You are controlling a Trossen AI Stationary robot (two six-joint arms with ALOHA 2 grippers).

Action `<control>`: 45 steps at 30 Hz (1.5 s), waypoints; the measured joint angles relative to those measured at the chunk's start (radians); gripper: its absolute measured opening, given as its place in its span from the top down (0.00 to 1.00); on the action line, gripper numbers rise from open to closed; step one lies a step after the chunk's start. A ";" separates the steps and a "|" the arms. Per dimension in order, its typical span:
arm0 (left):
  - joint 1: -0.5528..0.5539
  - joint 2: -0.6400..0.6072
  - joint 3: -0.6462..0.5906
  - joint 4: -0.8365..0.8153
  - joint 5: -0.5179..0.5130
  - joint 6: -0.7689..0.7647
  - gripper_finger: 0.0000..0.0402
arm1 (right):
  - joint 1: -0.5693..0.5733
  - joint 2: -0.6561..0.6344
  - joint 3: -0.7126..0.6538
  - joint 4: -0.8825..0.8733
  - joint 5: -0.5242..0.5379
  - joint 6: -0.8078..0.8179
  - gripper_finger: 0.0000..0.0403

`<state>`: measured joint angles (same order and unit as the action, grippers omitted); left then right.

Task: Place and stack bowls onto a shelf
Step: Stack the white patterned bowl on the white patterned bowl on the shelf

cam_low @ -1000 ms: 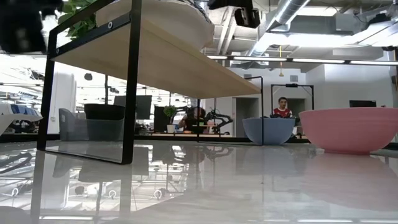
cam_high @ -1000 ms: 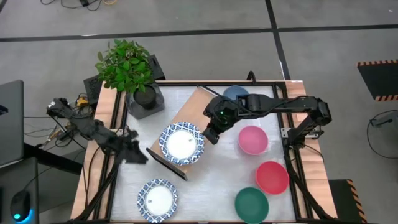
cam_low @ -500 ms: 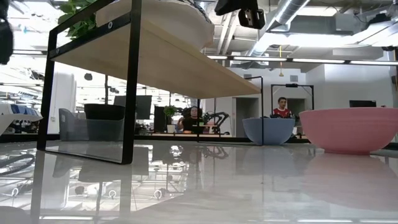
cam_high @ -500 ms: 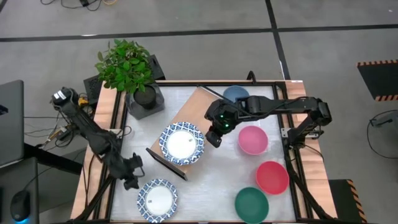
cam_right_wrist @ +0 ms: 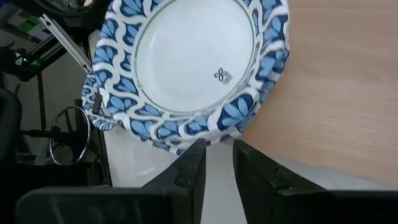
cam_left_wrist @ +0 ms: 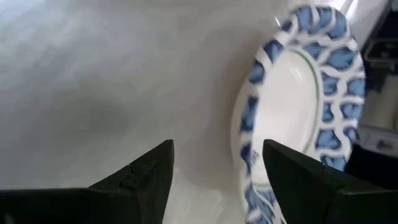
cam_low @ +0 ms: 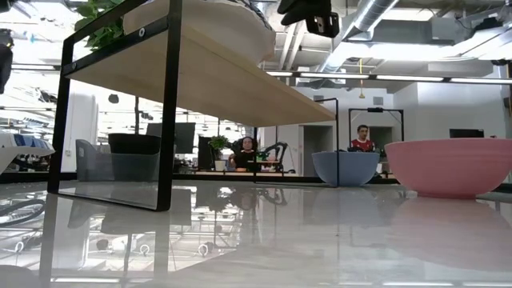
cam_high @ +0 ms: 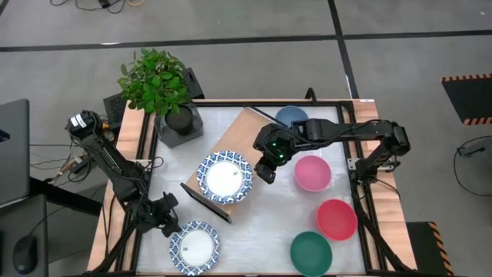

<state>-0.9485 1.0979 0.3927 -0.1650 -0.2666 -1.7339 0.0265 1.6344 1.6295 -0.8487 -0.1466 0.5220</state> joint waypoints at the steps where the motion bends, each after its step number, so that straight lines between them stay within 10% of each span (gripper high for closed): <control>1: 0.000 0.009 0.000 0.000 -0.001 -0.004 0.41 | 0.000 0.000 0.000 -0.007 -0.001 0.000 0.72; 13: 0.001 0.127 0.000 0.145 0.068 -0.045 0.45 | 0.020 0.000 0.000 -0.053 -0.002 0.000 0.71; 26: 0.001 0.135 0.003 0.139 0.078 -0.191 0.97 | 0.018 0.000 0.000 -0.058 0.016 0.000 0.71; 45: -0.014 0.043 0.422 0.072 0.283 -0.110 1.00 | 0.018 0.000 0.000 -0.064 0.014 -0.060 0.71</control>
<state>-0.9629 1.1412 0.8146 -0.0930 0.0165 -1.8443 0.0444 1.6344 1.6295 -0.9132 -0.1322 0.4618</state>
